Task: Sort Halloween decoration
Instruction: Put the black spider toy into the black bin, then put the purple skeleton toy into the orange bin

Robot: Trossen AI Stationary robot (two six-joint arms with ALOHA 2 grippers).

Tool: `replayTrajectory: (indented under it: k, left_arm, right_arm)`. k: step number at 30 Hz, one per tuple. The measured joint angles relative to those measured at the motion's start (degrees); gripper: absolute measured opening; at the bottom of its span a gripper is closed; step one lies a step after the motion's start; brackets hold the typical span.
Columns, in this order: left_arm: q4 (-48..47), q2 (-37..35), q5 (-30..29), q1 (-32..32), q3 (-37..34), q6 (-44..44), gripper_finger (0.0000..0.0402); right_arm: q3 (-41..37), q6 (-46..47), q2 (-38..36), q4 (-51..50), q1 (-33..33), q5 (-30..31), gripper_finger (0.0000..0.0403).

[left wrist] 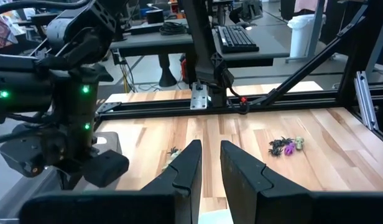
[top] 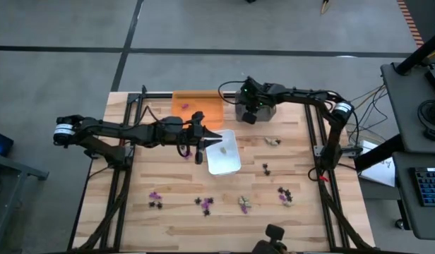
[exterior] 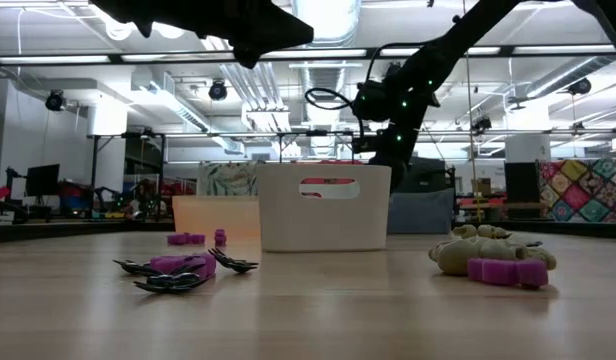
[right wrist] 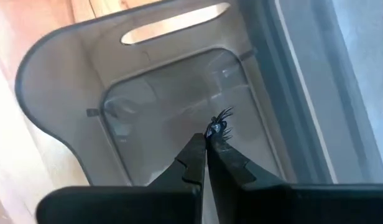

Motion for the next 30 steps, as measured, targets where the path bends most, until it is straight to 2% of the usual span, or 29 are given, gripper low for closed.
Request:
replayTrajectory:
  k: [12, 16, 23, 30]
  left_arm:
    - [-0.6, 0.0, 0.0, 0.0, 0.0, 0.0, 0.0041]
    - [-0.6, 0.0, 0.0, 0.0, 0.0, 0.0, 0.0041]
    - [-0.6, 0.0, 0.0, 0.0, 0.0, 0.0, 0.0041]
    - [-1.1, 0.0, 0.0, 0.0, -0.1, -0.3, 0.0041]
  right_arm:
    - [0.2, 1.3, 0.1, 1.0, 0.0, 0.0, 0.0015]
    - [0.2, 1.4, 0.1, 1.2, -0.1, -2.8, 0.0044]
    - [0.2, 1.3, 0.1, 2.2, 0.0, -2.9, 0.0105]
    - [0.2, 1.2, -1.1, 1.8, 0.0, -3.0, 0.0129]
